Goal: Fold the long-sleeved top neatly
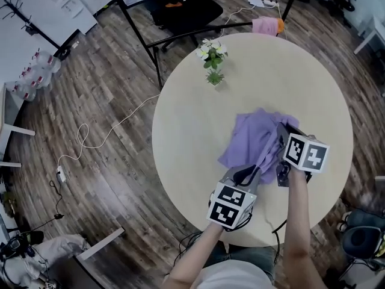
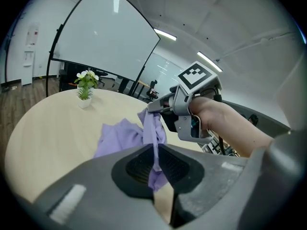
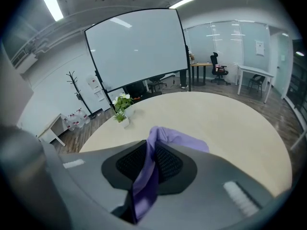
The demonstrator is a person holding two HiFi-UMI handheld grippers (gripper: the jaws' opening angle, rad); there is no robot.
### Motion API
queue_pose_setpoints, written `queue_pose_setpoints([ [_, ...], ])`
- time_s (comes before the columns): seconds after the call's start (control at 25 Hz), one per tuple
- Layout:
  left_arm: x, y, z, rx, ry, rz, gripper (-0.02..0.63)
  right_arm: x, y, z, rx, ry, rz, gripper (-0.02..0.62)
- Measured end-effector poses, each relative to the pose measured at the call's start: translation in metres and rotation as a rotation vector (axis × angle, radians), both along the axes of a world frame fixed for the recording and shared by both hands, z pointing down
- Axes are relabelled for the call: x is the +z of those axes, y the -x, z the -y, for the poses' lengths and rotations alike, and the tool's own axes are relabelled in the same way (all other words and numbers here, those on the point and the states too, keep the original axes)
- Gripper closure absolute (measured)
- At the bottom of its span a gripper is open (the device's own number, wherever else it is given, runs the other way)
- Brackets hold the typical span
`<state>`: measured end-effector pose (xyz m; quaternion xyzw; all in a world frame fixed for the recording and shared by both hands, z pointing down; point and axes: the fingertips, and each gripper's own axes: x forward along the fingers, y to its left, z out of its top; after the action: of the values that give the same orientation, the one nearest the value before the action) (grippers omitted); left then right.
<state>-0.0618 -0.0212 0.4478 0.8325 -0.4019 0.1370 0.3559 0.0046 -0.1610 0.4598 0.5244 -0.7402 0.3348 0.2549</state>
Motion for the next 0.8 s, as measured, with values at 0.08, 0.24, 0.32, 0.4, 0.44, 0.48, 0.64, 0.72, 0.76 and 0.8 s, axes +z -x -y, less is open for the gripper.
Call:
queue_pose_setpoints([
  [0.08,0.004,0.014,0.004,-0.002,0.004,0.007,0.569,0.005,0.015,0.005,-0.019,0.009,-0.011,0.515],
  [0.24,0.017,0.035,0.007,-0.003,0.04,-0.006,0.568,0.023,0.041,0.009,-0.059,0.036,-0.052,0.515],
  [0.32,0.024,0.044,0.008,-0.017,0.062,-0.018,0.568,0.033,0.052,0.011,-0.075,0.053,-0.067,0.515],
  [0.4,0.032,0.052,0.008,-0.029,0.081,-0.02,0.568,0.042,0.061,0.011,-0.087,0.069,-0.076,0.514],
  [0.44,0.036,0.056,0.008,-0.034,0.09,-0.021,0.568,0.046,0.065,0.011,-0.092,0.077,-0.08,0.514],
  [0.48,0.039,0.06,0.007,-0.039,0.098,-0.022,0.568,0.049,0.069,0.01,-0.096,0.083,-0.084,0.514],
  [0.64,0.051,0.073,0.008,-0.065,0.132,-0.026,0.566,0.062,0.084,0.012,-0.116,0.095,-0.074,0.507],
  [0.72,0.062,0.081,0.008,-0.085,0.159,-0.025,0.564,0.069,0.095,0.012,-0.141,0.101,-0.029,0.482],
  [0.76,0.068,0.085,0.007,-0.097,0.175,-0.027,0.563,0.073,0.101,0.012,-0.158,0.105,0.003,0.444],
  [0.8,0.074,0.089,0.007,-0.111,0.192,-0.032,0.563,0.075,0.107,0.011,-0.174,0.106,0.035,0.392],
])
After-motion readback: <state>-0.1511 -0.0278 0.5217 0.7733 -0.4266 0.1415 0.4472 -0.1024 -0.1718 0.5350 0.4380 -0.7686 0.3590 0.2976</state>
